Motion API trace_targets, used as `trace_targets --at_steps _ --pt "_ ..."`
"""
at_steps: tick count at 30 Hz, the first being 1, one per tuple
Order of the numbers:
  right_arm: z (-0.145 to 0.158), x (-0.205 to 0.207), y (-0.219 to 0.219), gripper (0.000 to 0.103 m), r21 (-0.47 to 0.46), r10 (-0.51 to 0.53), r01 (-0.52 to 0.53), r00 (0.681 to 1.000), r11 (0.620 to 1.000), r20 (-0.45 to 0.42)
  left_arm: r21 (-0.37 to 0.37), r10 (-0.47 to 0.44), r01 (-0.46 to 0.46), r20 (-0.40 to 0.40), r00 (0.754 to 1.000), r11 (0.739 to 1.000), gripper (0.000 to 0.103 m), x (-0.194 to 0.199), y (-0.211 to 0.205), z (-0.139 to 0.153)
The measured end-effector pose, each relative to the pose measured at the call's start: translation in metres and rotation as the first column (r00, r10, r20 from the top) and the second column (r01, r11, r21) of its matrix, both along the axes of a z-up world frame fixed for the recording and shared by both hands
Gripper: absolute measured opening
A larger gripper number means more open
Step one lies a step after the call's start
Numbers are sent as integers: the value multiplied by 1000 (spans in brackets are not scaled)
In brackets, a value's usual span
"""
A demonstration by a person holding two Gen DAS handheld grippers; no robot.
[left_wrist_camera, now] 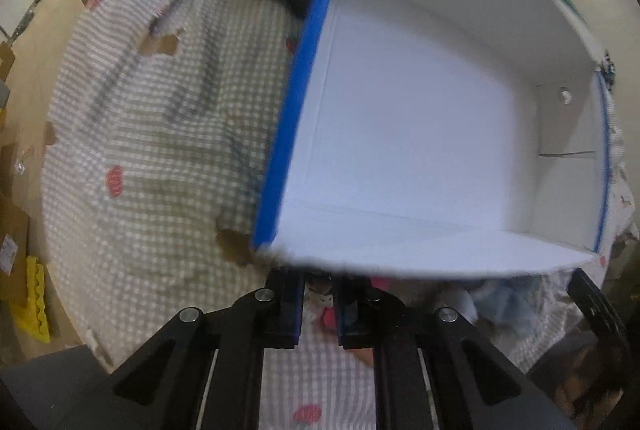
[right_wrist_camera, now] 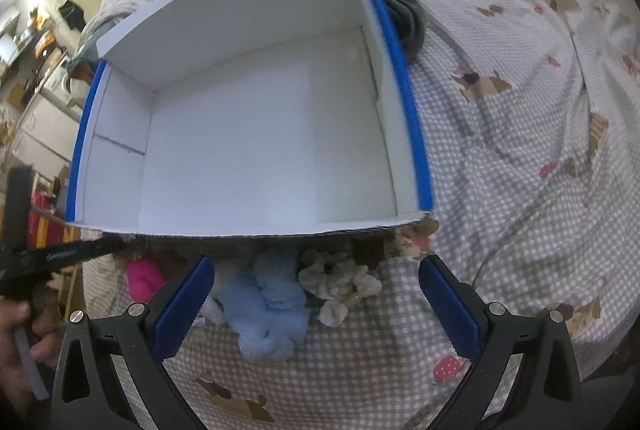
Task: Organize soft objects
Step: 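Grasp the beige lace scrunchie with the left gripper while the right gripper grasps the white scrunchie, then carry both scrunchies over the box with the left and right grippers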
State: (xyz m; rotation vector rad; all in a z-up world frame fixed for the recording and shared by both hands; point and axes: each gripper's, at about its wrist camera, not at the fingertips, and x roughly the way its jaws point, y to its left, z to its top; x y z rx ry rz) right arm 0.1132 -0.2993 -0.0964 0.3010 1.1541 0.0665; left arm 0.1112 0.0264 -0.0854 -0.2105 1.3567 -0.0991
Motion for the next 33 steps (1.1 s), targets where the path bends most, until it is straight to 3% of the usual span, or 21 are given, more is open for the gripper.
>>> trace_targets --at_steps 5,8,11,14,16,17,19,22,26,30,33 --pt "-2 -2 -12 103 88 -38 41 999 995 -28 -13 7 -6 69 998 1000 11 -25 1 43" --pt "-7 -2 -13 103 117 -47 53 997 992 -56 39 -23 18 132 991 999 11 -31 0 70" --pt "-11 0 -14 103 140 -51 63 995 988 -84 71 -28 16 168 985 997 11 -29 17 60" --pt "-10 0 -21 101 121 -85 95 993 988 -82 43 19 -27 167 986 999 11 -31 27 51" --pt "-13 -1 -27 76 124 -115 126 989 984 -97 19 39 -43 159 986 999 11 -30 34 51" --pt "-17 0 -30 71 120 -131 144 985 982 -116 16 42 -45 157 987 999 11 -31 36 48" --pt "-28 0 -34 48 118 -163 184 972 976 -169 5 46 -47 150 988 999 11 -30 35 45" --pt "-41 5 -31 45 125 -158 192 958 973 -239 -7 46 -46 146 988 999 11 -29 34 43" --pt "-52 10 -19 44 92 -129 159 956 983 -265 -18 45 -43 132 990 999 11 -25 30 39" --pt "-54 9 -15 12 62 -128 148 959 987 -252 -45 53 -49 104 993 998 11 -24 32 35" --pt "-40 4 -16 11 65 -125 140 973 988 -194 -24 68 -65 102 993 998 11 -25 35 34"
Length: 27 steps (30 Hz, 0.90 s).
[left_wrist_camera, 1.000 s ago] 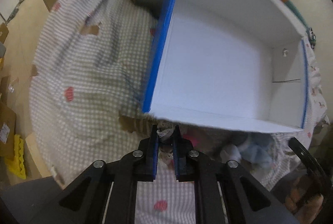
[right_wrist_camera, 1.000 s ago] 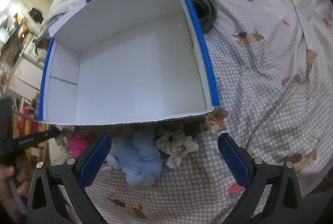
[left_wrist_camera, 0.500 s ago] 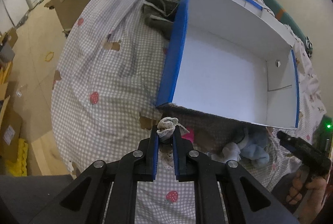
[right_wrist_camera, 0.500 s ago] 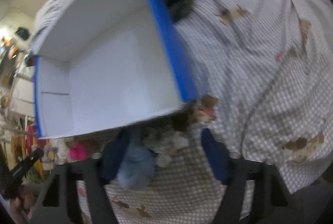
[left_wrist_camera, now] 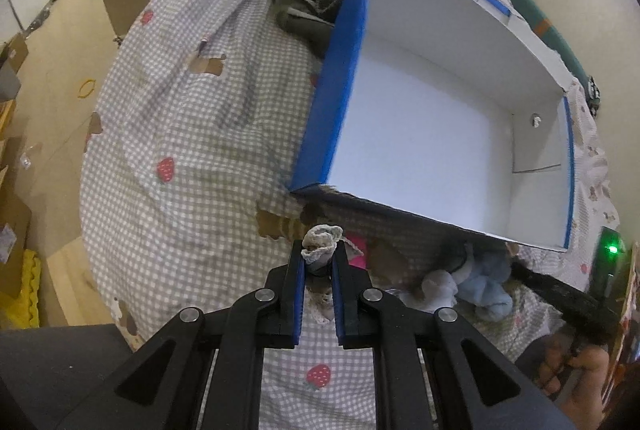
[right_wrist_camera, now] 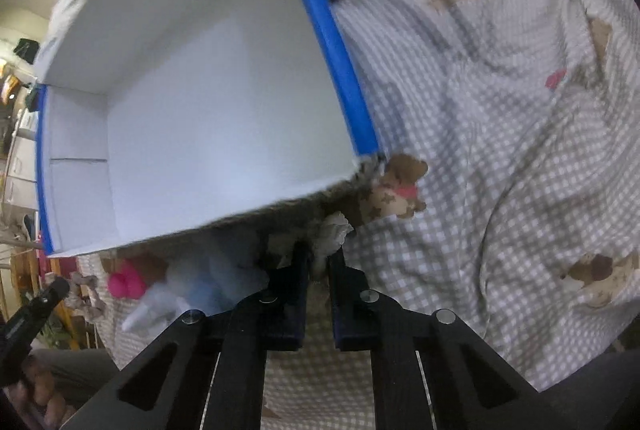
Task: Organize soft objects
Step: 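Carry both scrunchies over the box with the left and right grippers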
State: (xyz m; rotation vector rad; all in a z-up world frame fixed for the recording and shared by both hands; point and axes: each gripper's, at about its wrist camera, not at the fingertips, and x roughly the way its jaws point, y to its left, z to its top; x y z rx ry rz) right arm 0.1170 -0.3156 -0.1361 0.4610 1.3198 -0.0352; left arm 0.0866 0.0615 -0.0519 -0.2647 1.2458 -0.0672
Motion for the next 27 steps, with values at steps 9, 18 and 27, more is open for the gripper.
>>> trace_targets --at_steps 9,18,27 --pt "68 -39 9 11 -1 34 -34 989 999 146 18 36 -36 26 999 999 11 3 5 9" --pt "120 -59 23 11 -16 43 -40 966 999 254 29 7 -9 76 997 1000 11 -14 6 24" --pt "181 -73 46 11 51 61 -86 925 995 374 -5 24 -24 94 995 1000 11 -32 20 39"
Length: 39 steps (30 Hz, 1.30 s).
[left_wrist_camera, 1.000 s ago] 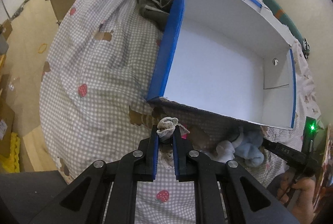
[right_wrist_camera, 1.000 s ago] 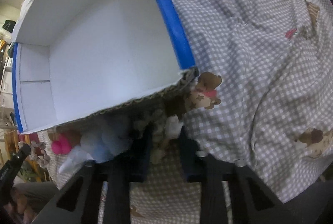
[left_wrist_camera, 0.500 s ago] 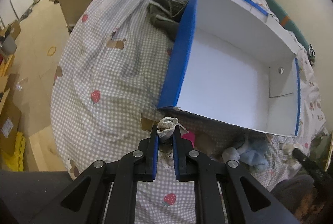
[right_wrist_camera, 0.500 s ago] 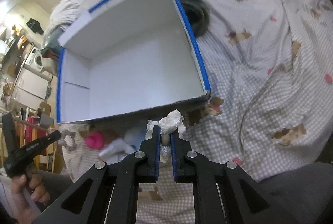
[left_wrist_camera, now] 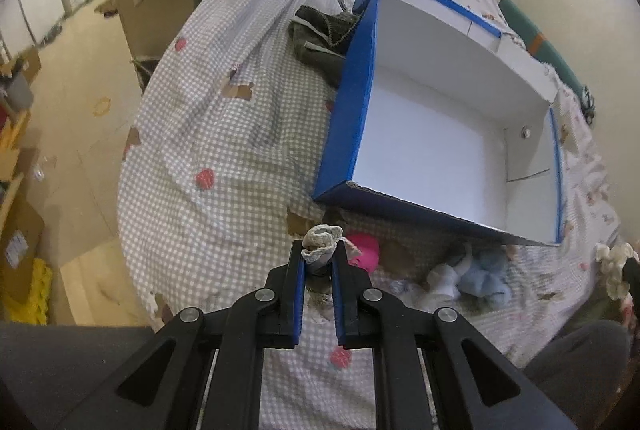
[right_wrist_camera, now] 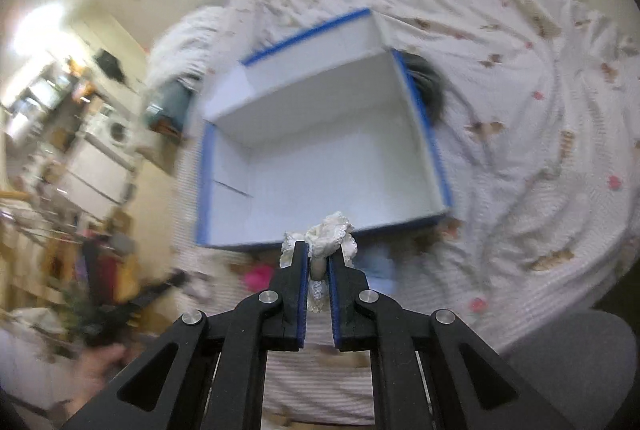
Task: Organize soft objects
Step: 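Carry both scrunchies over the box with the left and right grippers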
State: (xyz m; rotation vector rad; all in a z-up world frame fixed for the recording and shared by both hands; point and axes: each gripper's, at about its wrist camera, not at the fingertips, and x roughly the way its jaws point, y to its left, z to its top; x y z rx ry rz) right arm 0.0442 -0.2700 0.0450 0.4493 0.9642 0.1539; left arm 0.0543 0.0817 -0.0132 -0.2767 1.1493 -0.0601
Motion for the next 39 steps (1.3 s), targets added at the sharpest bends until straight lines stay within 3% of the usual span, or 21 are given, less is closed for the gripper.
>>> trace_targets --at_steps 4,12,20,28,32,39 --pt "17 7 9 11 -16 31 -30 999 999 38 51 -16 13 59 998 999 11 -2 -7 22" --pt "18 32 18 11 -5 80 -79 996 997 44 125 -59 42 133 989 991 11 3 -32 76" --pt "19 58 19 11 -27 131 -130 989 991 66 183 -100 66 185 978 981 11 33 -62 111" --pt "-9 106 21 11 -52 147 -144 988 988 47 236 -147 101 184 972 966 11 83 -90 91" --pt "-31 132 21 11 -38 141 -141 990 989 16 223 -157 121 155 975 967 11 110 -102 74" --pt "-71 149 21 11 -75 151 -154 988 985 -37 231 -197 168 107 975 958 11 131 -121 27"
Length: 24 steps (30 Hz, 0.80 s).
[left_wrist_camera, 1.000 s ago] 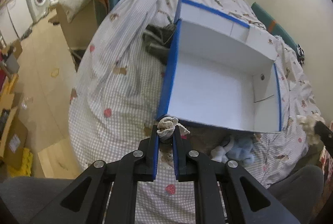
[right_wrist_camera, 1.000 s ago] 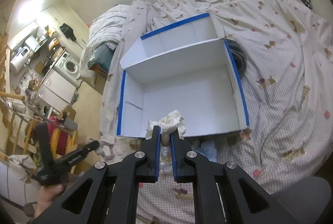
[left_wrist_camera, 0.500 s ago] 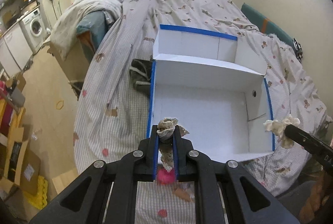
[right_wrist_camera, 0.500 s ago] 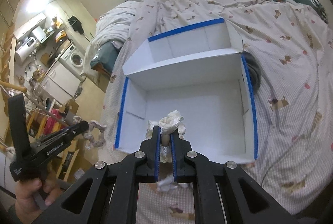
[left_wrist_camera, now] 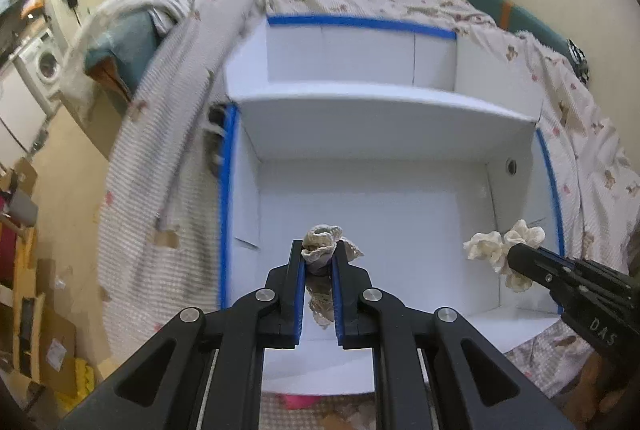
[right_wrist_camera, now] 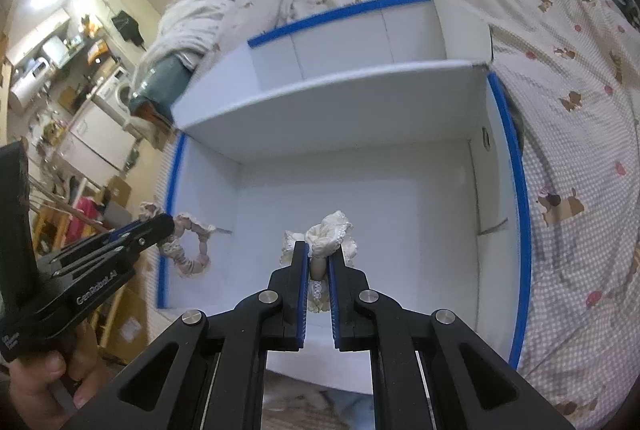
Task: Organize soft objects
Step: 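Carry both scrunchies over the box with the left and right grippers, then open the left gripper to drop the beige scrunchie while the right drops the white one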
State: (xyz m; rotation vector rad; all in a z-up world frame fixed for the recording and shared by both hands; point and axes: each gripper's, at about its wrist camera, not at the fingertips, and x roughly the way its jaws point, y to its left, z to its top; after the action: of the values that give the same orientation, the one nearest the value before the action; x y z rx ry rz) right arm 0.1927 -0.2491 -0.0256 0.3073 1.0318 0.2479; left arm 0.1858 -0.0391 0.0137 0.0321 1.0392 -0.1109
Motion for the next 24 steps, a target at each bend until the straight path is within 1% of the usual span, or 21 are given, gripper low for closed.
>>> trace_targets --at_steps 1,3,6,7,10,12,16,24 --pt "-6 1 -1 11 6 -3 4 1000 1000 -13 -3 1 -1 -17 1000 1000 11 3 -2 -10" --pt "-19 2 -4 11 30 -17 19 998 999 -52 2 -2 2 -24 1000 1000 11 5 -6 -19" --pt "-30 5 -6 11 41 -24 27 997 999 -74 39 -20 21 -22 1000 999 11 6 -12 -30" --pt "-33 6 -5 11 41 -23 27 996 999 -81 38 -17 18 -34 999 999 11 7 -13 -35" --pt "-40 12 -2 11 43 -18 22 995 999 -98 1 -3 3 -83 997 1000 11 11 -12 -48" --pt "-44 17 4 11 19 -4 6 995 1000 -99 5 -5 5 -98 995 1000 11 11 -13 -54" --pt "-54 26 13 11 6 16 -15 992 1000 -123 31 2 1 -86 996 1000 11 14 -12 -58" --pt "-65 29 19 11 -23 17 -21 987 1000 -161 25 26 -23 -109 994 999 11 16 -6 -60"
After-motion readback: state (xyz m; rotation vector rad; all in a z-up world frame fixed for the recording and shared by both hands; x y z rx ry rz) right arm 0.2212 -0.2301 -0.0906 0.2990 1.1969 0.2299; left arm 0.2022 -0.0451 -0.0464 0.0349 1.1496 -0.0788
